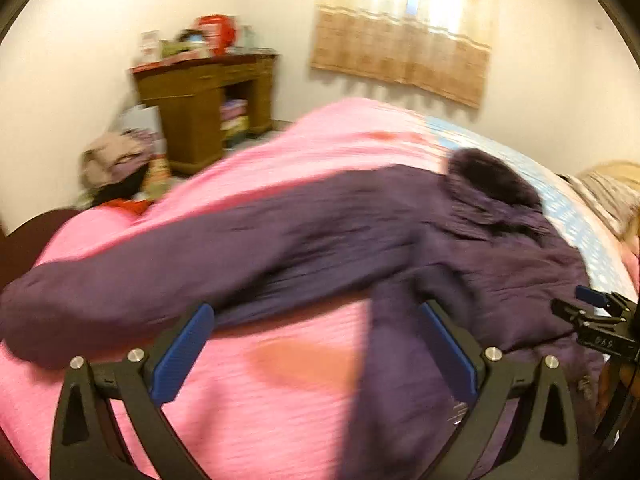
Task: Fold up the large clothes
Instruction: 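Grasp the other sleeve cuff with the left tool and lift it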
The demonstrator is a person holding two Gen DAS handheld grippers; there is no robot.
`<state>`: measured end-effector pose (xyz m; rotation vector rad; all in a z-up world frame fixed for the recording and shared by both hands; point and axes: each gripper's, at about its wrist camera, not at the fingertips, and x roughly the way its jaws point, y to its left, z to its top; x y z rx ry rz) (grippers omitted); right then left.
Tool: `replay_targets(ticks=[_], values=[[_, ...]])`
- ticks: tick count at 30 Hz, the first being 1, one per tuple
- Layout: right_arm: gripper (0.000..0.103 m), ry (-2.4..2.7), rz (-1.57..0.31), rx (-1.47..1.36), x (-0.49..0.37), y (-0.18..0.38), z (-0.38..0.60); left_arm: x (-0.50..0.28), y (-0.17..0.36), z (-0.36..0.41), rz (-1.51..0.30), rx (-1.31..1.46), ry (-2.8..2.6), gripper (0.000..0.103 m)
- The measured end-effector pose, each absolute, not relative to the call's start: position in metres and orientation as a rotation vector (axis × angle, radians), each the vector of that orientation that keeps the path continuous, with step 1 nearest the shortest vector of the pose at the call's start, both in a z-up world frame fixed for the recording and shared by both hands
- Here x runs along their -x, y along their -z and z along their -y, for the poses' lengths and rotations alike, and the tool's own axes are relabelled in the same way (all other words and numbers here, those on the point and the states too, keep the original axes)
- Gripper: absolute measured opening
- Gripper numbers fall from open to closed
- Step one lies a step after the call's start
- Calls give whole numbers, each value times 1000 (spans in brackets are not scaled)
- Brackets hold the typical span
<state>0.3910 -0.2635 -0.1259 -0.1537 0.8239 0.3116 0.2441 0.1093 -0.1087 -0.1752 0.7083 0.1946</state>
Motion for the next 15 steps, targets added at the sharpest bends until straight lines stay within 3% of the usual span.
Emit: replay_targets(ticks=[9,15], values=[[84,-300,-888,164,-405,176,250,-176,128,-214,-714,237,-471,103],[86,-299,-867,158,-401,175,255,-143,137,-278,-663,547,-546,102]])
